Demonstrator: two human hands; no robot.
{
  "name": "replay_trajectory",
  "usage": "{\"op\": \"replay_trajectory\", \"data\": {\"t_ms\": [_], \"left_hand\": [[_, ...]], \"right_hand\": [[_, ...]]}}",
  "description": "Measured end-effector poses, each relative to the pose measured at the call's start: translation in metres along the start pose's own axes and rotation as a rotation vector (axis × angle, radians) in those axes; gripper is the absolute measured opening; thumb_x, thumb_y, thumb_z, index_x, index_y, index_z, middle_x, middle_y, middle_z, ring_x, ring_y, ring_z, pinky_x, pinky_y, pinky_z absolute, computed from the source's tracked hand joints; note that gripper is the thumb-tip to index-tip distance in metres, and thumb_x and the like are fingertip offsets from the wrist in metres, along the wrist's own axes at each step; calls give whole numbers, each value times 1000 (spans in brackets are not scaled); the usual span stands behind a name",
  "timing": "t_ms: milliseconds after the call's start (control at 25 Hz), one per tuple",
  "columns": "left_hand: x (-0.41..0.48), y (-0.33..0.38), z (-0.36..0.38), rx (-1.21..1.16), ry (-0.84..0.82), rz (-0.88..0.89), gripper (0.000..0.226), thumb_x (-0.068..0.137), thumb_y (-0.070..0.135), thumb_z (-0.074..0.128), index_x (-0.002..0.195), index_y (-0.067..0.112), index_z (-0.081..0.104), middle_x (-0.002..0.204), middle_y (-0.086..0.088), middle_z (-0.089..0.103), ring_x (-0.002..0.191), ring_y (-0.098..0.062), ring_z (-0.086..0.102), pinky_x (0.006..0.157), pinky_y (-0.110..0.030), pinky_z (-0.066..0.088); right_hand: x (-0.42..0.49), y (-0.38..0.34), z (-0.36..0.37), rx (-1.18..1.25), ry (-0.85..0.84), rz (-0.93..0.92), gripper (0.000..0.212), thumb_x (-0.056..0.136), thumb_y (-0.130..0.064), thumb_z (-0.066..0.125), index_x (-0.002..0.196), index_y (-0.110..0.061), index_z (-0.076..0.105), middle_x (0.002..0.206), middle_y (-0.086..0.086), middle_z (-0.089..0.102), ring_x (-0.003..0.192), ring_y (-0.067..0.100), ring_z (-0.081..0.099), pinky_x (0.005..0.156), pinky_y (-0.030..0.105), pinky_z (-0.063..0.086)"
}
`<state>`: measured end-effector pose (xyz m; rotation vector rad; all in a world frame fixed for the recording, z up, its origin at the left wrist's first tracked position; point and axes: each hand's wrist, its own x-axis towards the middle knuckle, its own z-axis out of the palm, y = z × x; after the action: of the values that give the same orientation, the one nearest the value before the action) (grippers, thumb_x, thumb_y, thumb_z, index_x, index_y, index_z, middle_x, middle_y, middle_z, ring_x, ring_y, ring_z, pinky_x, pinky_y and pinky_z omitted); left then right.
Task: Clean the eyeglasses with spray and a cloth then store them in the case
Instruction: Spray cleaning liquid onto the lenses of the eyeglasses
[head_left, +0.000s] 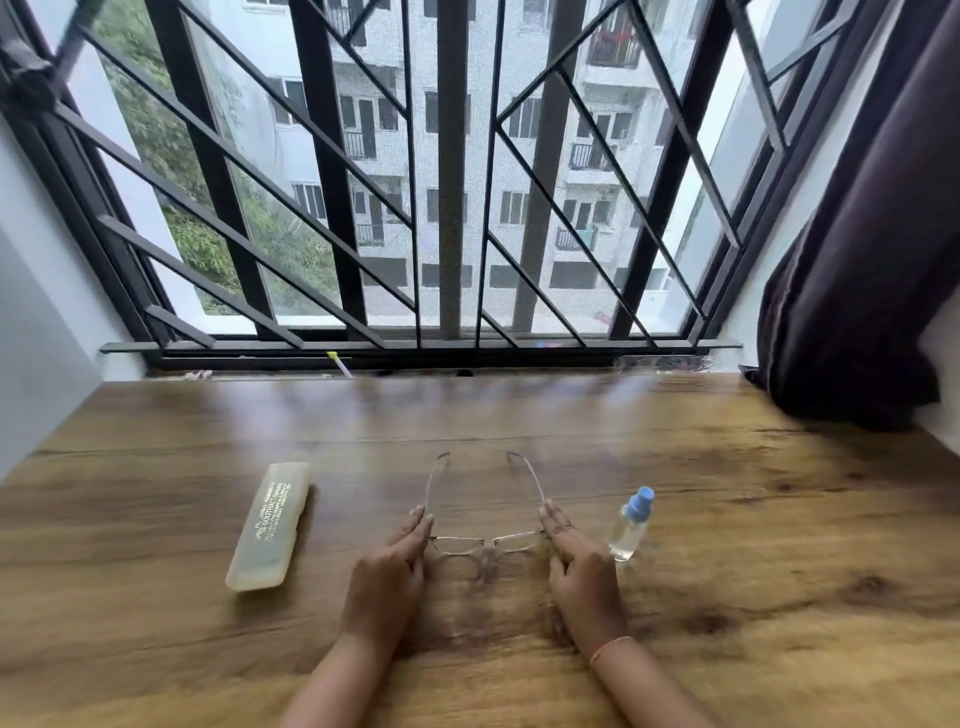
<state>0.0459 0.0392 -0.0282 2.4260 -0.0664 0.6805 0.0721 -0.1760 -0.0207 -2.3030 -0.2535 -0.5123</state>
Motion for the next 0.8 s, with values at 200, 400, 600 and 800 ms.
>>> {"op": "replay_trajectory", "data": {"t_ms": [200,400,600,800], "left_hand": [[12,4,-5,-98,38,-17,29,66,6,69,95,10,74,101,-7,71,92,-6,63,82,-12,43],[46,15,-24,-237,156,-27,33,67,-16,71,93,4,73,98,-11,71,90,1,61,83,1,40],[83,22,-39,-139,173,87,25,63,-10,73,83,5,75,80,-8,74,75,-12,68,76,-3,41],[97,25,-40,-106,213,95,17,64,-7,74,78,3,75,73,-10,74,69,-13,68,73,-7,40]], "right_hand": [[11,-15,-10,165,7,165,36,76,15,58,106,-4,68,119,9,63,111,13,59,95,18,45],[47,-42,-33,426,-70,376,24,81,10,59,101,1,68,93,8,71,74,1,69,80,29,57],[77,-60,-48,545,-102,433,24,82,9,58,105,5,65,90,16,70,84,23,69,81,36,57],[87,-60,-51,589,-147,456,34,80,6,63,114,6,60,104,18,68,89,19,65,75,24,57]]}}
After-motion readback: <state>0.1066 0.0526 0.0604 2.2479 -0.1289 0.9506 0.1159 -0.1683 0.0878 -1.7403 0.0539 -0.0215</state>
